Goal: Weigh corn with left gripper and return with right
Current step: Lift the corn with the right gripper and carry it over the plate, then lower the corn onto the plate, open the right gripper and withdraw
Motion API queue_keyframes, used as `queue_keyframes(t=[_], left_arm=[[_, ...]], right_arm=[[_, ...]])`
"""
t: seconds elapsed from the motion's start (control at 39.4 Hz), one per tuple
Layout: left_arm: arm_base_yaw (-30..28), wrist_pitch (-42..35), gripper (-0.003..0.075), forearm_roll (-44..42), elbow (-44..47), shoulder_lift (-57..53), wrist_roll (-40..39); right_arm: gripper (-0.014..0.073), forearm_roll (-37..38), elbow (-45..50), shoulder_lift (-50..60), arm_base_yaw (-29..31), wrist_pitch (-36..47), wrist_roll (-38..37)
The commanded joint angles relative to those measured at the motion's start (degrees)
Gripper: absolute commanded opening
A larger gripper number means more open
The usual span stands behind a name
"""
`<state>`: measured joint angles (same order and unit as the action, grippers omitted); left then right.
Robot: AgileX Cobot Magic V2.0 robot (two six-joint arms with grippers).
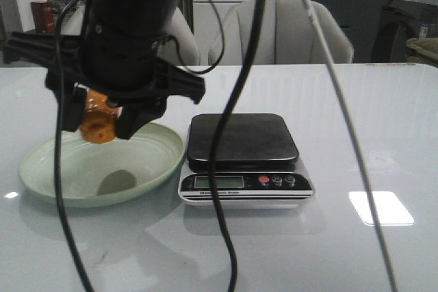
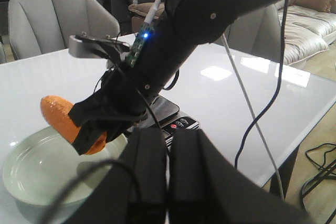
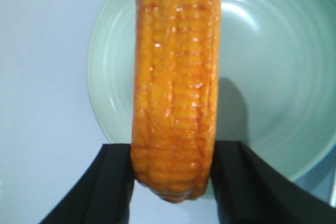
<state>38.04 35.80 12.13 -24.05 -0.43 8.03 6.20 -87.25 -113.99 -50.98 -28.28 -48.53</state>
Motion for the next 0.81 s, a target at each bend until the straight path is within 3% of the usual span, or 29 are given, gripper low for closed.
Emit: queue_keyframes(t=[0.0,0.23,0.53,0.79], left_arm=[[0.3,-4.4,0.0113,0.9,-1.3,-1.2,0.0],[0.3,-4.4,0.0113,0.9,-1.3,-1.2,0.0],[0.3,-4.4,0.0113,0.9,-1.3,-1.2,0.0],[0.3,-4.4,0.0113,0.9,-1.3,-1.2,0.0]], right_arm=[[0.0337,-2.9,-1.9,1.2,-0.2,5.9,0.1],[0.0343,-6.2,-1.9,-2.7,-0.3,6.3,0.0],[0.0574,-6.8,-2.2,-3.5,0.2,5.9,0.0],[0.0589,-6.9,-3.2,-1.0,1.7,1.5,0.0]])
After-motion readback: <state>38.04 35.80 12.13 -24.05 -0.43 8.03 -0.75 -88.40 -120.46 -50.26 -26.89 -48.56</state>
